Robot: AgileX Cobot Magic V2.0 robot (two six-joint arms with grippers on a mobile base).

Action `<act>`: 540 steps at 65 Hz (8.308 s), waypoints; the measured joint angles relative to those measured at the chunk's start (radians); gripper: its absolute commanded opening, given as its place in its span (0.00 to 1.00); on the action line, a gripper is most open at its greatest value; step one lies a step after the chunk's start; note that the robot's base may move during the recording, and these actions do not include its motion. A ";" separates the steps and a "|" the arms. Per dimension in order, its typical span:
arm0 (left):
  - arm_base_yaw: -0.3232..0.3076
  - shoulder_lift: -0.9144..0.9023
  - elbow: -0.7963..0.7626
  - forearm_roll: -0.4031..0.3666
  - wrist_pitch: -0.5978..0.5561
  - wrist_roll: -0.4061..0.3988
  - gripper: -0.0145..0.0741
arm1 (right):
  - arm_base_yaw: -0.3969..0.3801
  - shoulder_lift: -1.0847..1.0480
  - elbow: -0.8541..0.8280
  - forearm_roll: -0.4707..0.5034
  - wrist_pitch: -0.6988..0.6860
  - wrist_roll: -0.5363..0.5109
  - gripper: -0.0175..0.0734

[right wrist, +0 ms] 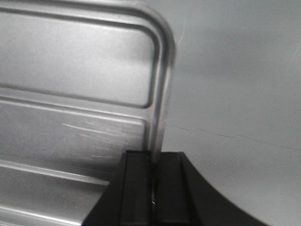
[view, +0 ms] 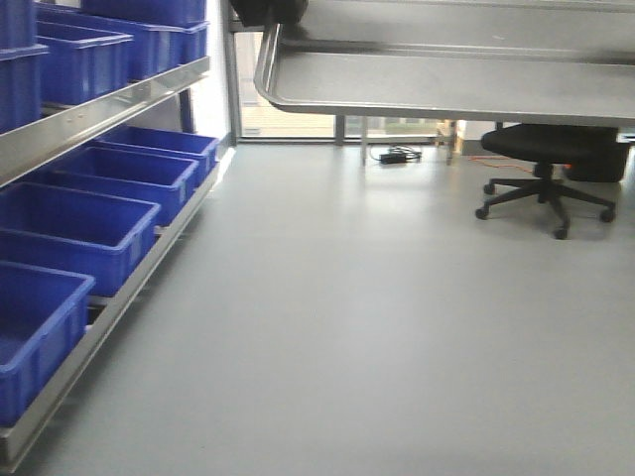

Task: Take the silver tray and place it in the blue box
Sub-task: 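Hold the tray with both grippers while the base turns away, then carry the tray with both grippers while driving to the blue bins, then lower the held tray with both grippers into the blue bin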

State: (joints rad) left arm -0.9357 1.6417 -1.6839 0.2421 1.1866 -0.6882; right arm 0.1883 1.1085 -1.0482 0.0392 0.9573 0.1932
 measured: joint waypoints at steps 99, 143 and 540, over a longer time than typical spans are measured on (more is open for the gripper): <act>0.000 0.000 0.001 -0.008 0.002 0.002 0.05 | 0.000 0.000 0.000 0.000 0.007 0.000 0.25; 0.000 -0.001 0.001 -0.013 0.006 0.002 0.05 | 0.000 0.000 0.000 0.000 0.015 0.000 0.25; 0.000 -0.001 0.002 -0.026 0.006 0.004 0.05 | 0.000 0.000 0.000 -0.006 0.023 0.000 0.25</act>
State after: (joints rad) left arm -0.9357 1.6410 -1.6816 0.2159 1.1923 -0.6846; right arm 0.1883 1.1085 -1.0482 0.0335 0.9802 0.1932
